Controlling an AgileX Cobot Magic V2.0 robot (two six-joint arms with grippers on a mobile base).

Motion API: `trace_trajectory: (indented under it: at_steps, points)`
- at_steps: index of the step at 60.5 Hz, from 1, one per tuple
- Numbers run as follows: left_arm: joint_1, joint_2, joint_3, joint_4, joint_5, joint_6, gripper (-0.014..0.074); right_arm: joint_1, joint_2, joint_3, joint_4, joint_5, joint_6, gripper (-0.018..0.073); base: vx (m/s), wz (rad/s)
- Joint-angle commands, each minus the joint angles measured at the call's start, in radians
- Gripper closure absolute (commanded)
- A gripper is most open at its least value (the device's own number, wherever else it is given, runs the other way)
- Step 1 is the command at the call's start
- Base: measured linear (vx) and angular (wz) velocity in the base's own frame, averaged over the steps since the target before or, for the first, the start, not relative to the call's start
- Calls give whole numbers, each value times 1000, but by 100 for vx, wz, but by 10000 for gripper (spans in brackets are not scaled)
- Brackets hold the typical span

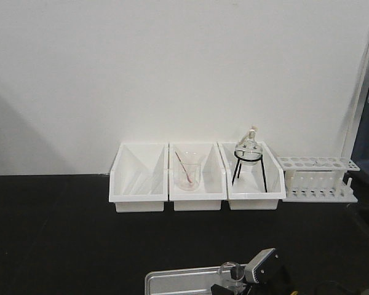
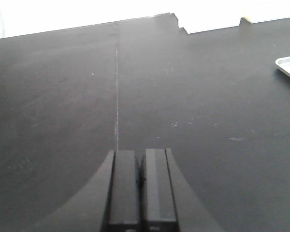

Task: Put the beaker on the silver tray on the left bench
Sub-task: 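Lower the beaker with the right gripper onto the silver tray, then open the right gripper and lift it away from the beaker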

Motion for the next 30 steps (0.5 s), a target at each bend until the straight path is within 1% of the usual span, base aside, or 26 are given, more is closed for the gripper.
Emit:
trace_trajectory:
  at_steps: [1,10,18,25,30]
  points:
    - [-8,-7,20,-3,-75,-2,595,-3,-44,-23,23,-80,-9,545,0,0]
    - [-8,-7,20,-3,-75,-2,595,-3,-42,-23,23,-53,-9,474,0,0]
    - [-8,-7,20,-3,-75,-2,595,-3,-42,-23,22,-53,-8,357,0,0]
    - [-8,-7,20,-3,-75,-2,595,-3,-42,-23,21,-59,1,205,0,0]
    - [-8,-7,20,-3,-75,-2,595,-3,-43,-23,22,-77,1,76,0,0]
